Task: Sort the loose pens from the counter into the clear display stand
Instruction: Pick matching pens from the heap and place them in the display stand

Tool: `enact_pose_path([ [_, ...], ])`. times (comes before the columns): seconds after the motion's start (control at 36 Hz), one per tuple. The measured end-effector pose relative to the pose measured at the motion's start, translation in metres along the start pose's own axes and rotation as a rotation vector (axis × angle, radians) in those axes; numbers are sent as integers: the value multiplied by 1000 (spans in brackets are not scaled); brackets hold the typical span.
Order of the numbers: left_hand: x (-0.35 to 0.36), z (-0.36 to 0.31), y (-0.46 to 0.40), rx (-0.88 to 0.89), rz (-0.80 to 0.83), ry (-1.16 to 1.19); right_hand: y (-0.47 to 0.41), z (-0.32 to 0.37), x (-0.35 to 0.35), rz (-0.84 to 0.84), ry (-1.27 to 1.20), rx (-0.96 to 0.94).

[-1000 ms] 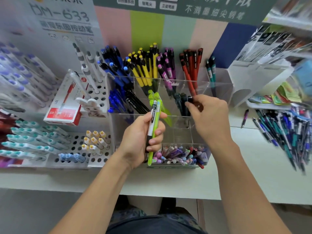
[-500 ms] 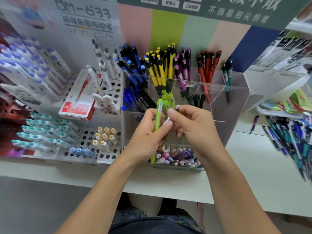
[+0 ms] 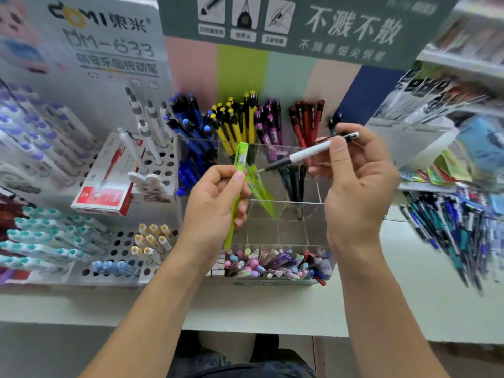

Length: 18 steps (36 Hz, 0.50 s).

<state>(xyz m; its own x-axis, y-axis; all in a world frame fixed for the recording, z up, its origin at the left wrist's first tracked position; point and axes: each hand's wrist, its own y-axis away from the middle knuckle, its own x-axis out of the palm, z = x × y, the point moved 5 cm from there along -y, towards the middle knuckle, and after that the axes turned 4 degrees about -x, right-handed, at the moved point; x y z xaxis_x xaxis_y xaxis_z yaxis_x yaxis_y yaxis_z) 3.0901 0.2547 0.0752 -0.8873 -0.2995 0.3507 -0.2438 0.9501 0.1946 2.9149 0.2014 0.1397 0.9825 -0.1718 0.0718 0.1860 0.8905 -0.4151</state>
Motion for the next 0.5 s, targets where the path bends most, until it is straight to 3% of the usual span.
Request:
enact_pose_path([
  [0.11,18,7,1,-35,44,57,-17,1,-49,-160,299,-159],
  [0.19,31,17,2,-87,70,86,-30,-11,-65,29,690,-216],
  [0.39,36,32,2,-205,81,160,-18,-73,-45,554,1071,-16],
  [0.44,33,33,3,-197,77,173,-13,-72,-42,551,1080,1],
  [0.5,29,34,5,-161,58,172,-9,-56,-37,439,952,-26],
])
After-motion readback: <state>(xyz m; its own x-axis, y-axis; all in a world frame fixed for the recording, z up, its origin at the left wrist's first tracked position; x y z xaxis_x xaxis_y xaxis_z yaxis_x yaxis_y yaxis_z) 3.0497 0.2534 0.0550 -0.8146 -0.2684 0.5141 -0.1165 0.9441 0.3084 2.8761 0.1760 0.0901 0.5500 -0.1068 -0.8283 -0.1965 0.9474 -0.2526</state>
